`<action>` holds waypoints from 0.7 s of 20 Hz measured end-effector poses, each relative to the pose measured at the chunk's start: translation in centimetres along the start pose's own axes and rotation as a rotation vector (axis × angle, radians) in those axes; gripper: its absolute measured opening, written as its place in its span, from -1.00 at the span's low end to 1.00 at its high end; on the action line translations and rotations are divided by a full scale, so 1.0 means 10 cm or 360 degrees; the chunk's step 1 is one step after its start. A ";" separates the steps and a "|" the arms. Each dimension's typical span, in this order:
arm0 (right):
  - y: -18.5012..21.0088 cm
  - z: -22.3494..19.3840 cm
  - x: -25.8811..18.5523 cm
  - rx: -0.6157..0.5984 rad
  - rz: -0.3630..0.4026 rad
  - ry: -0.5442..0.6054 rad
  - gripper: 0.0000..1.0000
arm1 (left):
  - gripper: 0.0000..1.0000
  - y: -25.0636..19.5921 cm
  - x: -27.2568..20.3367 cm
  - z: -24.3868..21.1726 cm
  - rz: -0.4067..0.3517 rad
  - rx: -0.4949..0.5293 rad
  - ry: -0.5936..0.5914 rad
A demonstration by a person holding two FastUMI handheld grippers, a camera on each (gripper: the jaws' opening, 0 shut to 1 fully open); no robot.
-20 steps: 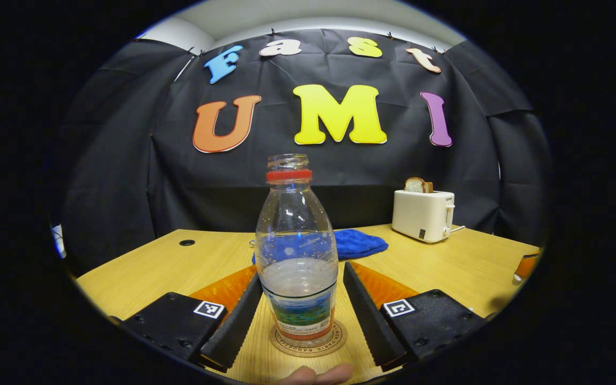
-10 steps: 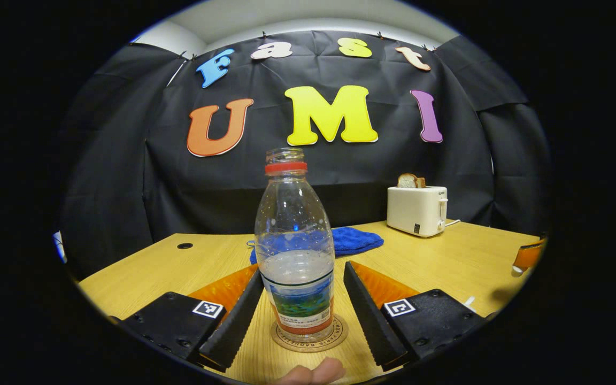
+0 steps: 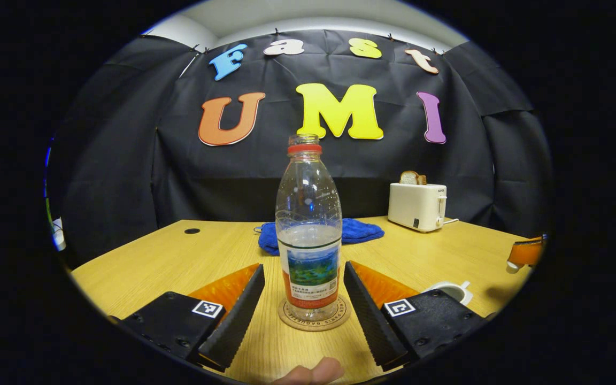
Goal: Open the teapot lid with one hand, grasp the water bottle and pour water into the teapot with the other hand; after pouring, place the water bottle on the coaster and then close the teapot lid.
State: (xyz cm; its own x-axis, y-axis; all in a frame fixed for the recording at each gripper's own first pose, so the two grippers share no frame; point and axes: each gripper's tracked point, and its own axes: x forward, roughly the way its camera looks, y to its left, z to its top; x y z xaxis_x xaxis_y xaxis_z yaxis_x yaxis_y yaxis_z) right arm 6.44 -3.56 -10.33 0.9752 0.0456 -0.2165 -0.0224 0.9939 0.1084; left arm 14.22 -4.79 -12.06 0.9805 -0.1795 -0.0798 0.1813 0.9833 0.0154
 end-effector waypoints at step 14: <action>0.48 0.26 0.18 -0.0095 0.0167 0.0022 -0.99 | 0.87 0.07 -0.91 0.55 0.0105 0.0039 -0.0074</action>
State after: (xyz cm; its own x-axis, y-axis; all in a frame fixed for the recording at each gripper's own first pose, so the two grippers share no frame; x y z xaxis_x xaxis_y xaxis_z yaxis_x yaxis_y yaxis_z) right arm 8.70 1.07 -7.70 0.9637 0.1507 -0.2203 -0.1377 0.9878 0.0731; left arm 5.84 -2.68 -5.87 0.9928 -0.1159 -0.0313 0.1172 0.9921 0.0437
